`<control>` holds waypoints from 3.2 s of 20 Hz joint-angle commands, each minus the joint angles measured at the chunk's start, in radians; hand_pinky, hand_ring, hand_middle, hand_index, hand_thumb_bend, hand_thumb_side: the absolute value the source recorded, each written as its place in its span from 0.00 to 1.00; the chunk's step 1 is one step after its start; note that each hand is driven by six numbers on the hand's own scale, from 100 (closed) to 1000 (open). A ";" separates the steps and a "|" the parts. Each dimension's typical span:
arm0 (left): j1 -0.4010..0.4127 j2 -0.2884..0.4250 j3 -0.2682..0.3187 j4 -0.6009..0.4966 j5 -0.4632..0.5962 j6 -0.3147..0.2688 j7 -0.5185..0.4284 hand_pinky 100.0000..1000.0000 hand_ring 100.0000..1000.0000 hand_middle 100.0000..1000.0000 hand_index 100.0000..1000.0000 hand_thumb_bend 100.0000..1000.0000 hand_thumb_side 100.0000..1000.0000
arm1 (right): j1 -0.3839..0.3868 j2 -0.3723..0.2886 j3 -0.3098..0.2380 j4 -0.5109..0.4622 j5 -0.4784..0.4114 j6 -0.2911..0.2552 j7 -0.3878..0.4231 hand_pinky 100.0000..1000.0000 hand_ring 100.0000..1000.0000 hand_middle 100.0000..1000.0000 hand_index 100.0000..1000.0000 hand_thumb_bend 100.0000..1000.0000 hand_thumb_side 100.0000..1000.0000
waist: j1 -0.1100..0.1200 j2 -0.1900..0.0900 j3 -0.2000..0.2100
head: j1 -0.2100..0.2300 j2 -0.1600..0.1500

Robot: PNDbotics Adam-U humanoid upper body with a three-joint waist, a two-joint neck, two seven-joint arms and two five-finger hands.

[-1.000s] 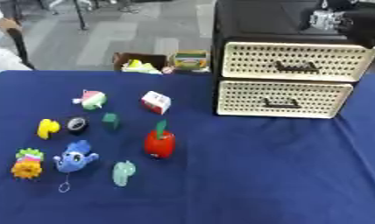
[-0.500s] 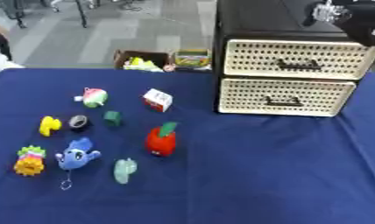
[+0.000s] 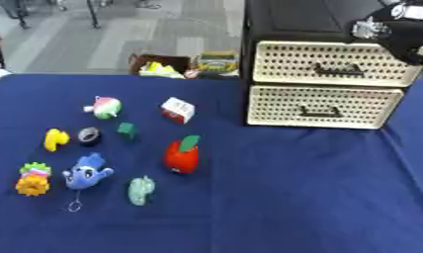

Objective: Pick up objects from table and place into drawer.

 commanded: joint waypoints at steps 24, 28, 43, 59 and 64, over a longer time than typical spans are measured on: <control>-0.028 0.009 -0.003 -0.012 0.014 0.001 -0.006 0.62 0.74 0.72 0.95 0.07 1.00 | -0.016 -0.001 -0.009 0.102 -0.008 -0.183 0.191 0.00 0.10 0.02 0.88 0.63 0.29 | -0.001 0.021 0.019 | 0.004 -0.024; -0.029 0.009 -0.003 -0.012 0.015 0.002 -0.005 0.61 0.74 0.72 0.95 0.06 1.00 | -0.016 -0.010 -0.022 0.095 -0.010 -0.197 0.191 0.00 0.10 0.02 0.88 0.64 0.28 | -0.002 0.023 0.020 | 0.005 -0.027; -0.030 0.010 -0.005 -0.012 0.019 0.004 -0.005 0.62 0.74 0.72 0.95 0.05 1.00 | -0.016 -0.075 -0.117 -0.008 0.089 -0.184 0.177 0.00 0.11 0.02 0.88 0.66 0.31 | -0.004 0.028 0.013 | -0.014 -0.024; -0.042 0.004 -0.011 -0.012 0.026 0.004 -0.006 0.62 0.74 0.72 0.94 0.04 1.00 | -0.044 -0.040 -0.059 0.079 0.209 -0.148 0.191 0.00 0.11 0.02 0.89 0.66 0.29 | -0.003 0.034 0.030 | -0.032 -0.037; -0.045 0.004 -0.013 -0.012 0.029 0.003 -0.008 0.62 0.74 0.72 0.94 0.04 1.00 | -0.083 -0.014 -0.041 0.152 0.238 -0.158 0.191 0.00 0.10 0.02 0.89 0.66 0.29 | -0.005 0.038 0.035 | -0.035 -0.042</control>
